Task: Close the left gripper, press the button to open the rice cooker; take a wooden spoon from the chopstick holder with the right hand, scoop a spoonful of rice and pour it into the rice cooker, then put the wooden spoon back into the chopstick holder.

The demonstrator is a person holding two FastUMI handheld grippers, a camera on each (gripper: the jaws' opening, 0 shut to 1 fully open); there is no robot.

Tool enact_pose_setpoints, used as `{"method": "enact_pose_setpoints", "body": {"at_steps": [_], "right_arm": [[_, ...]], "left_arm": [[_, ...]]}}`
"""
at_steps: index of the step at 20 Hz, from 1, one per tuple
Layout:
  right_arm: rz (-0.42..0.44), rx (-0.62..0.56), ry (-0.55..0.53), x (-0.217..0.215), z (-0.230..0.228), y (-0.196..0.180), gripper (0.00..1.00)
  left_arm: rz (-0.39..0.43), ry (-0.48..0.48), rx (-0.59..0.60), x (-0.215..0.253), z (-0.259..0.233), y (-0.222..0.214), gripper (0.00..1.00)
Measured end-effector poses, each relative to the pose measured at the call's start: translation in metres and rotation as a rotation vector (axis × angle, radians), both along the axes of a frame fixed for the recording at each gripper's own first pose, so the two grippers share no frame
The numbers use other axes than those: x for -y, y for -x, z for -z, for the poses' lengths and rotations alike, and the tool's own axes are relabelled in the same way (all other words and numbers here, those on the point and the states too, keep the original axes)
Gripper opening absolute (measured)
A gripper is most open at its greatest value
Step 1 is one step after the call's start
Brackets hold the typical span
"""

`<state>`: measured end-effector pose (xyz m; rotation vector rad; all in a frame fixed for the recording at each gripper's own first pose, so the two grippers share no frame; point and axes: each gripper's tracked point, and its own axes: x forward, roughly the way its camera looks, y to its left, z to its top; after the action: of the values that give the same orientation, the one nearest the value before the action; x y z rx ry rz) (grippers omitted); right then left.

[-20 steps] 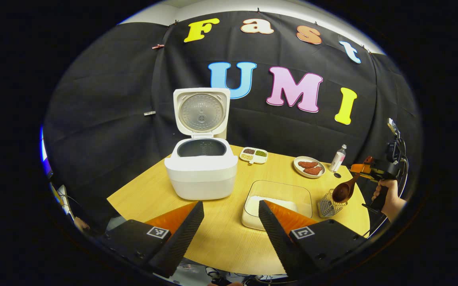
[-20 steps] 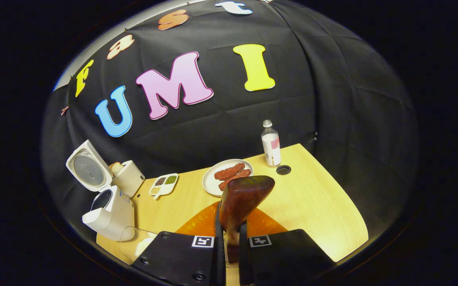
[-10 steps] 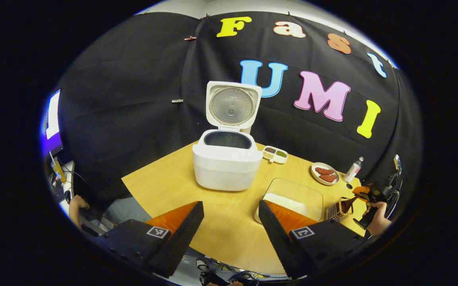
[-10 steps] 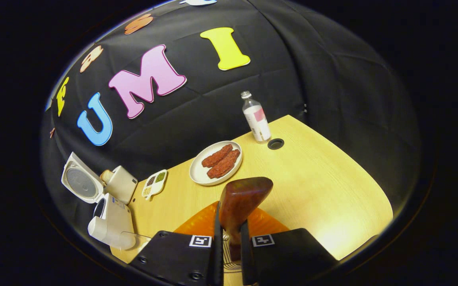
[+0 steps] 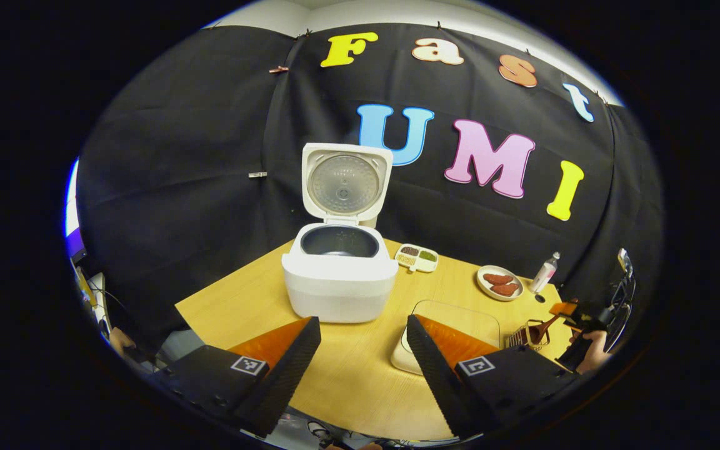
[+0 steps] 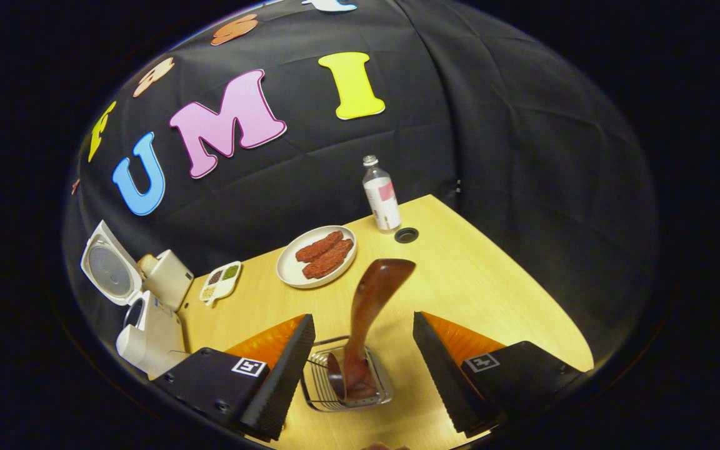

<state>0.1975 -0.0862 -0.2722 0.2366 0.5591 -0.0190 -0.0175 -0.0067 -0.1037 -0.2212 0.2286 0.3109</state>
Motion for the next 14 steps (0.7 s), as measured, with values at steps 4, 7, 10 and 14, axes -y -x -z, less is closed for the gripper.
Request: {"method": "enact_pose_setpoints", "body": {"at_steps": [4, 7, 10, 14], "right_arm": [[-0.004, 0.050, 0.084, 0.011, -0.026, 0.027, 0.98], [-0.004, 0.094, 0.127, 0.013, -0.051, 0.049, 0.98], [0.003, 0.141, 0.165, 0.014, -0.077, 0.073, 0.98], [0.016, 0.218, 0.247, 0.018, -0.114, 0.102, 0.99]], "left_arm": [[-0.002, -0.084, 0.057, -0.038, -0.037, -0.025, 0.96], [0.003, -0.105, 0.113, -0.067, -0.069, -0.047, 0.96], [0.006, -0.114, 0.176, -0.094, -0.107, -0.072, 0.96], [0.003, -0.220, 0.250, -0.133, -0.162, -0.109, 0.95]]}}
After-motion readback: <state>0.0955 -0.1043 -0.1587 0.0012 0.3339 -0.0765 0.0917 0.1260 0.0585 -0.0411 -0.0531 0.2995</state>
